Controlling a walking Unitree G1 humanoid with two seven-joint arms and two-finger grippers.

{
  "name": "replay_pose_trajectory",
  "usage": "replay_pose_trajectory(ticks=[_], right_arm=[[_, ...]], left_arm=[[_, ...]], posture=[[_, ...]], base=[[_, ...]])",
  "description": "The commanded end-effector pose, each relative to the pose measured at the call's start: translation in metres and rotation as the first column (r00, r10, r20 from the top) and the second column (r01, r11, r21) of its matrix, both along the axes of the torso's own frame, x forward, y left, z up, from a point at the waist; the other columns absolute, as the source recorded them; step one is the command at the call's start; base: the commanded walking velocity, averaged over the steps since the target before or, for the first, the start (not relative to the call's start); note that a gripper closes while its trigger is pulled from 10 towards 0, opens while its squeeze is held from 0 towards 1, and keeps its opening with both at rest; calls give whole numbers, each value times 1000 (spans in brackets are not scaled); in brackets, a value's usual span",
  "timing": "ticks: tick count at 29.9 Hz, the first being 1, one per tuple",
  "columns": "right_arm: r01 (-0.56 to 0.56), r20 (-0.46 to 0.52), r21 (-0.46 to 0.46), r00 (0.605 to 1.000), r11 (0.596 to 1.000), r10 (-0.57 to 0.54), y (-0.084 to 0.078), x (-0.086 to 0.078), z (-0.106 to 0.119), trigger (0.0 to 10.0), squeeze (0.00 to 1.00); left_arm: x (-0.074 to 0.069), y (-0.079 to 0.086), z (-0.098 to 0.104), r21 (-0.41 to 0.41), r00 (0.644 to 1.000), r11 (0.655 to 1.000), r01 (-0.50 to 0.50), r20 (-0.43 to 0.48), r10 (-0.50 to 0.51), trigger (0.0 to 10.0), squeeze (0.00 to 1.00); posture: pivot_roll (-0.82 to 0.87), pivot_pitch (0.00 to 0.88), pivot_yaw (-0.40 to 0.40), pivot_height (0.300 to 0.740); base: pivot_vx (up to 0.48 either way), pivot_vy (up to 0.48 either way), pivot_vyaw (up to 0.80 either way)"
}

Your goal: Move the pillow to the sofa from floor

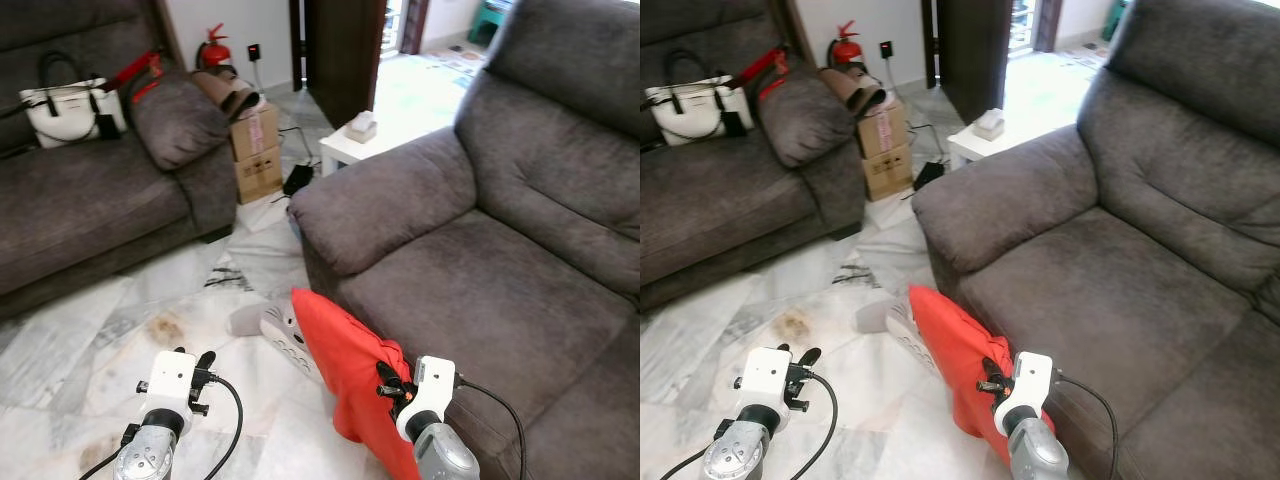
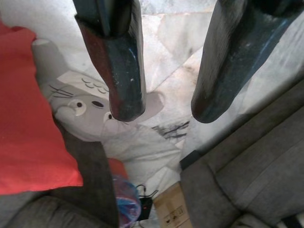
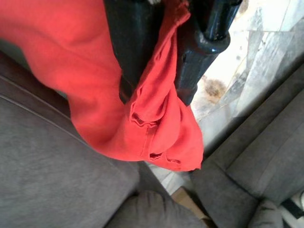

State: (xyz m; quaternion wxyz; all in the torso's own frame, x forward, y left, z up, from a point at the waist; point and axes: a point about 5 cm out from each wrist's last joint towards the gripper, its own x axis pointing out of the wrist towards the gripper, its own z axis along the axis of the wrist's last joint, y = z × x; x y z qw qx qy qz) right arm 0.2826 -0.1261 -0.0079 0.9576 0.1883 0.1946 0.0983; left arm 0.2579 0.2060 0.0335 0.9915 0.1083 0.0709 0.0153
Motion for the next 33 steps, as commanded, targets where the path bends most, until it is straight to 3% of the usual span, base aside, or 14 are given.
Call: replay_pose_trajectory(ticks=[1,33], right_arm=[[-15,81,-1,997,1000,15,5,13,15,10000,0],[-14,71,-16,997,1000,15,5,13,15,10000,0]], left_arm=[[-5,3,-6,5,999,1000,-11,-35,11,10000,0],[-5,3,-6,2,999,1000,-8,-37,8,10000,0]], posture=[[153,132,29,740],[152,131,29,740]], base=[[0,-480,-800],[0,0,-800]])
